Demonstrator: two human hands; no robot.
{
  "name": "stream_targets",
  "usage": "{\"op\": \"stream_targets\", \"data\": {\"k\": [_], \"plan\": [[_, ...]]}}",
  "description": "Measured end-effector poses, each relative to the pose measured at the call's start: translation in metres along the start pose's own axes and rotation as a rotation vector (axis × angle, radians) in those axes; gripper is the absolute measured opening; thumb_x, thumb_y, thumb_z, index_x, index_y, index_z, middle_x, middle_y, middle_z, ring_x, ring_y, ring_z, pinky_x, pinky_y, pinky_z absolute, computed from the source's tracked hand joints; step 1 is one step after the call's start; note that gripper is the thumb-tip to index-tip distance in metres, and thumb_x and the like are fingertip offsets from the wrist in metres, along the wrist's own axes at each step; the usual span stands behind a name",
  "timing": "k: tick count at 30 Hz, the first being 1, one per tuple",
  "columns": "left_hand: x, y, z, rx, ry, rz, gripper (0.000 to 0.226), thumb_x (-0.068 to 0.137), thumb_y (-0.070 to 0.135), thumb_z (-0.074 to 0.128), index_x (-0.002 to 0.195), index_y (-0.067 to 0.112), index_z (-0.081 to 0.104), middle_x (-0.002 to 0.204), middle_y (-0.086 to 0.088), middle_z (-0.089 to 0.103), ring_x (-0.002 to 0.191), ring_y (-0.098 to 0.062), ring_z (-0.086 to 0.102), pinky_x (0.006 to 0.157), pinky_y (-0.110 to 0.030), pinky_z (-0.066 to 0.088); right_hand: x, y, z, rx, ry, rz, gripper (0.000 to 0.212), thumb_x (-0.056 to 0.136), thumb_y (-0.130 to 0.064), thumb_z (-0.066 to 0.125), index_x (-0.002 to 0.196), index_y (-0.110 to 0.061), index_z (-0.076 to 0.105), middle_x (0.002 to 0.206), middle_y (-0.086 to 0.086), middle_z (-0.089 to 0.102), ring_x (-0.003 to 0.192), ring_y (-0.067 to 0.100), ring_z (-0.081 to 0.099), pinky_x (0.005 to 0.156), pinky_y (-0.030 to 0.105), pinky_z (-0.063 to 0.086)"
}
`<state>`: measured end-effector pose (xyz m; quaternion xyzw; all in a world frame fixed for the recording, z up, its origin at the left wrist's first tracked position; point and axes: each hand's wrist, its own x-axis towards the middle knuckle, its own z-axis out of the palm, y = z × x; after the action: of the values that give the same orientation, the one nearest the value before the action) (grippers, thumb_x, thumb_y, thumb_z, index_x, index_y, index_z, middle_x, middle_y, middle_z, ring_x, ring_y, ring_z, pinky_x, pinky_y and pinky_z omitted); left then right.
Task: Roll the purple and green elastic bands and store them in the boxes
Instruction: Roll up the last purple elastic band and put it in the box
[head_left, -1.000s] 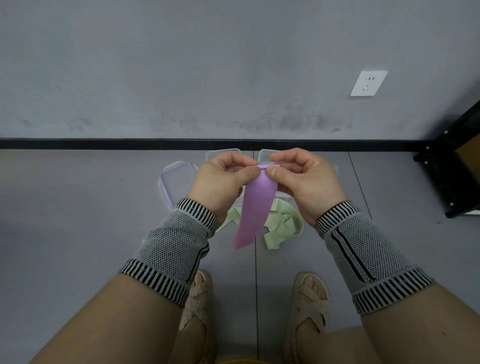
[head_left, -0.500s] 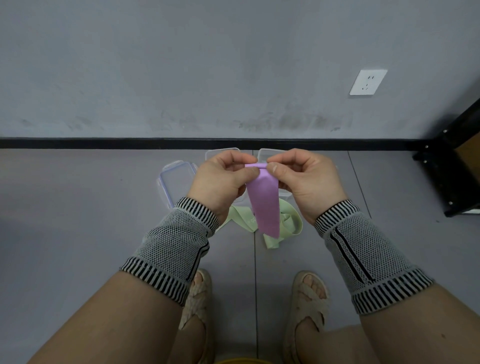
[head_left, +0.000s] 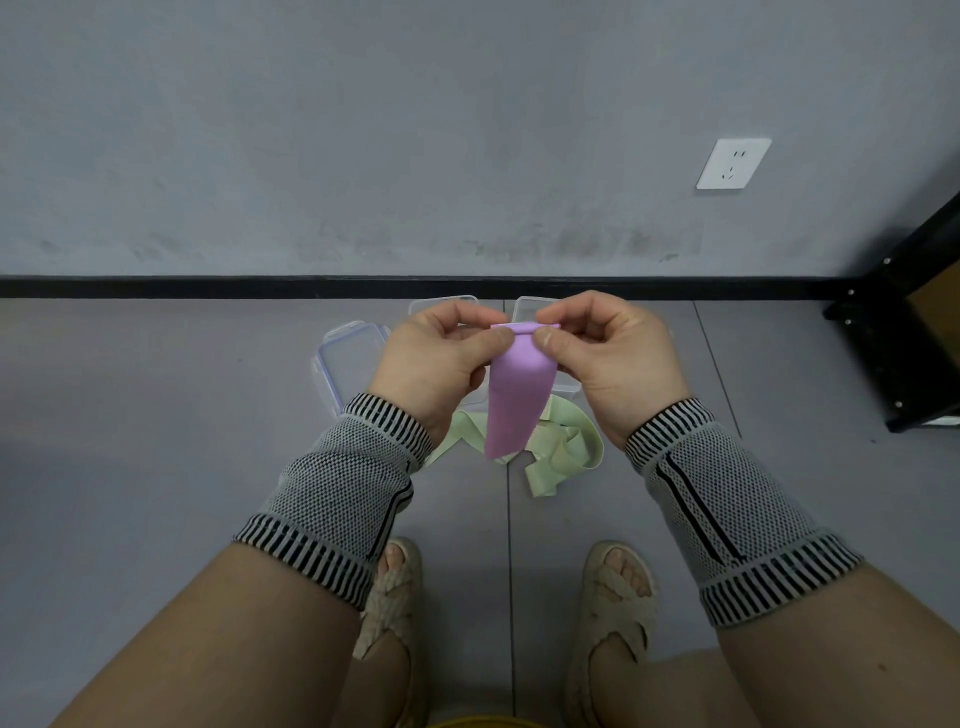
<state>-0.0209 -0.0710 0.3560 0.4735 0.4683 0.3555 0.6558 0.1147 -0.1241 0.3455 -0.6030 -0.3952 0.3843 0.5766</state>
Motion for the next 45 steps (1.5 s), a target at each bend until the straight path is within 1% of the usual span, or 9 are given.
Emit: {"op": "stream_targets", "data": {"k": [8, 15, 19, 25, 30, 36, 40, 42, 45], "plan": [[0.001, 0.0, -0.002, 0.013, -0.018, 0.039, 0.018, 0.081, -0.006, 0.062, 0.076, 0.011, 0.061, 0.056, 0.001, 0.058, 0.049, -0.01, 0.045, 0.049, -0.02, 0.038, -0.001, -0.002, -0.001, -0.013, -0.046, 0.059, 0.017, 0.081, -0.006, 0.07, 0.089, -0.02, 0.068, 0.086, 0.009, 0.071, 0.083, 0.021, 0.07, 0.083, 0.042, 0.057], [0.001, -0.003, 0.001, 0.04, -0.033, 0.052, 0.018, 0.081, -0.005, 0.063, 0.081, 0.012, 0.063, 0.063, 0.001, 0.063, 0.051, -0.007, 0.048, 0.048, -0.018, 0.038, -0.001, -0.003, -0.002, -0.073, -0.03, 0.038, 0.014, 0.081, -0.004, 0.07, 0.078, -0.018, 0.071, 0.083, 0.013, 0.071, 0.083, 0.031, 0.068, 0.078, 0.046, 0.058], [-0.001, -0.002, 0.002, 0.118, -0.028, 0.041, 0.018, 0.082, -0.002, 0.063, 0.085, 0.016, 0.063, 0.059, 0.009, 0.066, 0.048, -0.002, 0.05, 0.047, -0.016, 0.038, 0.001, -0.001, -0.004, -0.048, 0.002, 0.05, 0.02, 0.079, -0.004, 0.071, 0.073, -0.022, 0.071, 0.082, 0.011, 0.071, 0.081, 0.029, 0.067, 0.08, 0.048, 0.057], [-0.002, 0.001, 0.001, 0.091, -0.058, 0.041, 0.013, 0.082, -0.001, 0.064, 0.085, 0.012, 0.064, 0.054, 0.008, 0.062, 0.044, -0.003, 0.047, 0.047, -0.018, 0.035, 0.001, 0.0, -0.004, -0.059, 0.018, 0.011, 0.023, 0.077, -0.002, 0.072, 0.07, -0.024, 0.07, 0.074, 0.002, 0.069, 0.076, 0.021, 0.065, 0.081, 0.046, 0.057], [-0.001, -0.001, -0.001, 0.157, -0.016, 0.113, 0.012, 0.08, 0.0, 0.067, 0.079, 0.011, 0.066, 0.06, 0.001, 0.063, 0.044, 0.001, 0.049, 0.046, -0.012, 0.038, 0.0, -0.001, -0.002, -0.06, -0.03, 0.003, 0.024, 0.077, 0.001, 0.071, 0.071, -0.022, 0.069, 0.078, 0.008, 0.07, 0.077, 0.021, 0.065, 0.081, 0.046, 0.056], [0.0, -0.006, -0.004, 0.402, -0.032, 0.216, 0.019, 0.08, 0.005, 0.068, 0.076, 0.023, 0.064, 0.068, 0.004, 0.067, 0.061, -0.001, 0.06, 0.061, -0.015, 0.048, 0.001, 0.001, -0.007, -0.304, -0.128, -0.056, 0.016, 0.08, -0.006, 0.071, 0.076, -0.022, 0.067, 0.079, 0.0, 0.071, 0.075, 0.011, 0.068, 0.075, 0.027, 0.056], [0.001, -0.009, -0.001, 0.513, 0.017, 0.256, 0.02, 0.079, 0.014, 0.071, 0.083, 0.028, 0.056, 0.074, 0.008, 0.069, 0.071, -0.004, 0.063, 0.069, -0.019, 0.05, 0.002, 0.005, -0.008, -0.525, -0.192, -0.064, 0.015, 0.085, -0.014, 0.067, 0.097, -0.022, 0.071, 0.085, -0.006, 0.07, 0.077, 0.005, 0.065, 0.075, 0.018, 0.05], [0.002, -0.012, -0.002, 0.502, 0.032, 0.25, 0.024, 0.077, 0.018, 0.073, 0.086, 0.028, 0.053, 0.077, 0.009, 0.07, 0.075, -0.008, 0.066, 0.073, -0.025, 0.051, 0.003, 0.005, -0.008, -0.574, -0.209, -0.076, 0.016, 0.087, -0.015, 0.063, 0.098, -0.021, 0.073, 0.085, -0.005, 0.071, 0.078, 0.007, 0.065, 0.074, 0.02, 0.05], [0.006, -0.016, -0.004, 0.564, -0.025, 0.203, 0.026, 0.077, 0.02, 0.073, 0.089, 0.028, 0.051, 0.082, 0.008, 0.068, 0.073, -0.012, 0.064, 0.069, -0.027, 0.049, 0.004, 0.005, -0.01, -0.351, -0.141, 0.054, 0.015, 0.087, -0.01, 0.063, 0.085, -0.022, 0.072, 0.082, 0.003, 0.071, 0.076, 0.017, 0.065, 0.077, 0.033, 0.056]]}}
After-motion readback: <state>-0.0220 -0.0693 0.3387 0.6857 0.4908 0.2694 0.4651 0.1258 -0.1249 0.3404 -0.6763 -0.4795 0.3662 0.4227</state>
